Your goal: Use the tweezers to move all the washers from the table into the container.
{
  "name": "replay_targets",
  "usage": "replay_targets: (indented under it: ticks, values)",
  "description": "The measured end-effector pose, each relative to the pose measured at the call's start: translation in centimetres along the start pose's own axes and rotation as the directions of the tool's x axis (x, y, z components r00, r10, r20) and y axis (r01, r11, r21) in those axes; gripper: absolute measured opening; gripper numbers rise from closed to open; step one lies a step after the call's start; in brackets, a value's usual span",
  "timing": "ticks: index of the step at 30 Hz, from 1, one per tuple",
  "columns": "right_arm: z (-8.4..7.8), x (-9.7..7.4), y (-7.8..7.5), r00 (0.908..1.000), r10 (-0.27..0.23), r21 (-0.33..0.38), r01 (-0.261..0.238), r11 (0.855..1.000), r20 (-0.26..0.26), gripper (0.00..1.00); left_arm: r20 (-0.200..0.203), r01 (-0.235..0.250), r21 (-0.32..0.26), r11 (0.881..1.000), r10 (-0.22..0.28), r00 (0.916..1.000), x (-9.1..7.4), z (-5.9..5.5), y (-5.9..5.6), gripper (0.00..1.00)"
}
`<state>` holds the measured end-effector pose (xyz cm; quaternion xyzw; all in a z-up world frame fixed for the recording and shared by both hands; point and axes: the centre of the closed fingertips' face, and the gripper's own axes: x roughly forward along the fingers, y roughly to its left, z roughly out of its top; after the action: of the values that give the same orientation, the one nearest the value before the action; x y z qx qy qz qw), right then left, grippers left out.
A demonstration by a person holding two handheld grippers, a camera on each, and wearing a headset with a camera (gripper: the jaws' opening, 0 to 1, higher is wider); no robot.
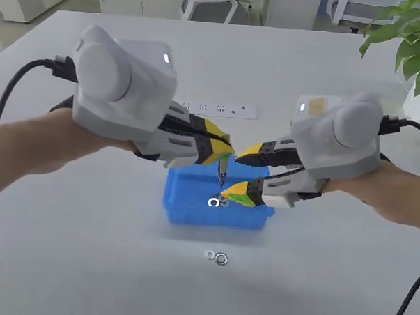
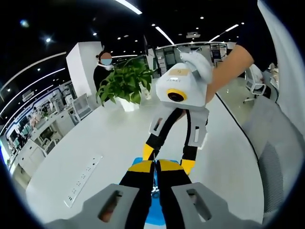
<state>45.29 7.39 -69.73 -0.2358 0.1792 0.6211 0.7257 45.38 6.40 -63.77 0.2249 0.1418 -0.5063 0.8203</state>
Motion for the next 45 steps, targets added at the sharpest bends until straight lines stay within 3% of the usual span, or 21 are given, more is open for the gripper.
replay_targets:
  ticks: [3, 7, 11, 18, 25, 33, 39, 45]
  values:
    - [0.0, -0.7, 0.9, 1.0, -0.002, -0.001, 0.002, 1.0, 0.006, 0.6, -0.003, 0.001, 0.006, 1.0, -0.001, 1.0, -0.2, 0.2, -0.4, 0.06]
    - [-0.4, -1.7, 2.3, 0.9999, 0.004, 0.009, -0.004, 1.0, 0.017, 0.64, 0.004, 0.0, 0.003, 1.0, 0.0, 1.0, -0.7, 0.7, -0.9, 0.06]
    - [-1.4, -2.4, 3.1, 0.9996, -0.027, 0.017, 0.027, 0.999, -0.001, 0.72, 0.005, -0.012, -0.002, 1.0, 0.012, 0.9999, -1.3, 0.9, -1.3, 0.06]
    - [-3.2, -3.5, 5.2, 0.9994, -0.032, 0.048, 0.033, 0.998, -0.011, 0.75, 0.011, -0.014, -0.004, 1.0, 0.014, 0.9998, -2.2, 1.2, -2.8, 0.06]
    - [-4.3, -4.8, 7.0, 0.9995, -0.025, 0.072, 0.026, 0.997, -0.021, 0.77, 0.012, -0.01, -0.021, 1.0, 0.01, 0.9999, -2.0, 0.5, -4.9, 0.06]
    - [-4.5, -5.8, 8.3, 0.9996, -0.029, 0.101, 0.029, 0.994, 0.002, 0.78, 0.02, -0.005, -0.046, 0.999, 0.006, 0.9998, -1.5, -0.5, -6.4, 0.06]
    - [-4.8, -6.6, 8.0, 0.9978, -0.058, 0.176, 0.052, 0.983, 0.031, 0.79, 0.028, 0.015, -0.029, 0.999, -0.014, 0.9995, -1.4, -0.9, -7.2, 0.06]
    - [-6.6, -6.7, 8.2, 0.9983, -0.057, 0.172, 0.059, 0.983, -0.014, 0.84, 0.012, 0.056, -0.05, 0.997, -0.055, 0.9984, -1.0, -2.0, -8.2, 0.06]
